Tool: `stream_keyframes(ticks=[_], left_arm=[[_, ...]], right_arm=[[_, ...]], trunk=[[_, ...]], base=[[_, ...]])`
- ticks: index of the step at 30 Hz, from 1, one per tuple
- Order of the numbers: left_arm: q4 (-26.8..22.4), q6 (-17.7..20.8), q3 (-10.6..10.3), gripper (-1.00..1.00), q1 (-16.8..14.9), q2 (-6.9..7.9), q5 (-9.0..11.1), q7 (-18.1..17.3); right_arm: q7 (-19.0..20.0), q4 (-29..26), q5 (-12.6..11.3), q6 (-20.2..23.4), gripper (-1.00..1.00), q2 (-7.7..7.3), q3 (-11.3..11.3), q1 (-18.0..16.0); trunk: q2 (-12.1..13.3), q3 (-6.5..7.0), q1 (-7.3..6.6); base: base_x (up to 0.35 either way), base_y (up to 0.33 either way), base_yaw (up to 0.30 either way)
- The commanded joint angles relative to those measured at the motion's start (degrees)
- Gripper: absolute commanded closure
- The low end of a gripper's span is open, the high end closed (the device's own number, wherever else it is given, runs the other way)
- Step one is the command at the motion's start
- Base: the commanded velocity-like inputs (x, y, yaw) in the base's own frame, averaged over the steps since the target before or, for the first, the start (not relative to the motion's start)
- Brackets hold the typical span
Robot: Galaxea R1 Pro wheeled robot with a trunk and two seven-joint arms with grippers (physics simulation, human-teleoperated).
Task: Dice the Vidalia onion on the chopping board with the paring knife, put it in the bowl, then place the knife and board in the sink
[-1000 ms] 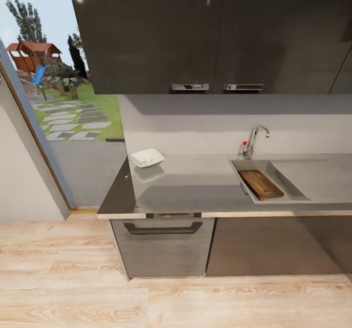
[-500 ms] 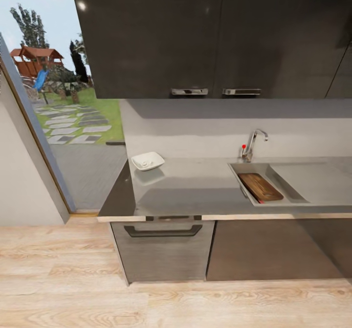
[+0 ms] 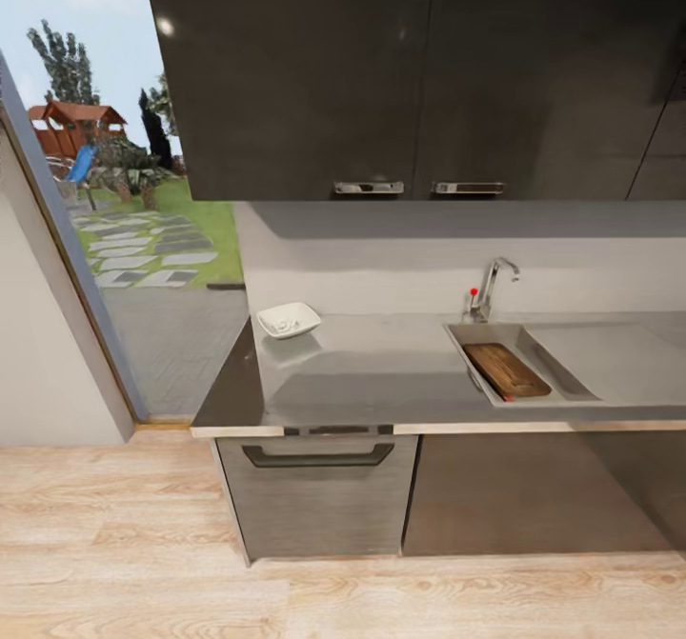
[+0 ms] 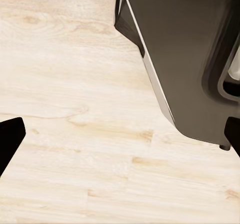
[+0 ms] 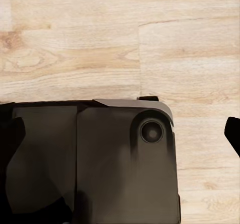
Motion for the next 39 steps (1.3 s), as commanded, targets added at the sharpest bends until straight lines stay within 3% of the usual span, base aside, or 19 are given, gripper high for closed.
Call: stream_keyframes(ticks=[1, 39], left_arm=[[-0.1, -0.1, -0.1, -1.00, 0.0, 0.01, 0.5, -0.1], [-0.1, -0.1, -0.1, -1.00, 0.0, 0.01, 0.5, -0.1]], right_arm=[[-0.2, -0.1, -0.5, -0.1, -1.00, -0.01, 0.5, 0.0], [-0.1, -0.1, -0.5, -0.1, -1.00, 0.04, 0.3, 0.0]], trunk=[[-0.1, 0.01, 0.03], [-0.1, 3.52, 0.03]], base=[[0.000, 0.000, 0.000], [0.000, 0.000, 0.000]])
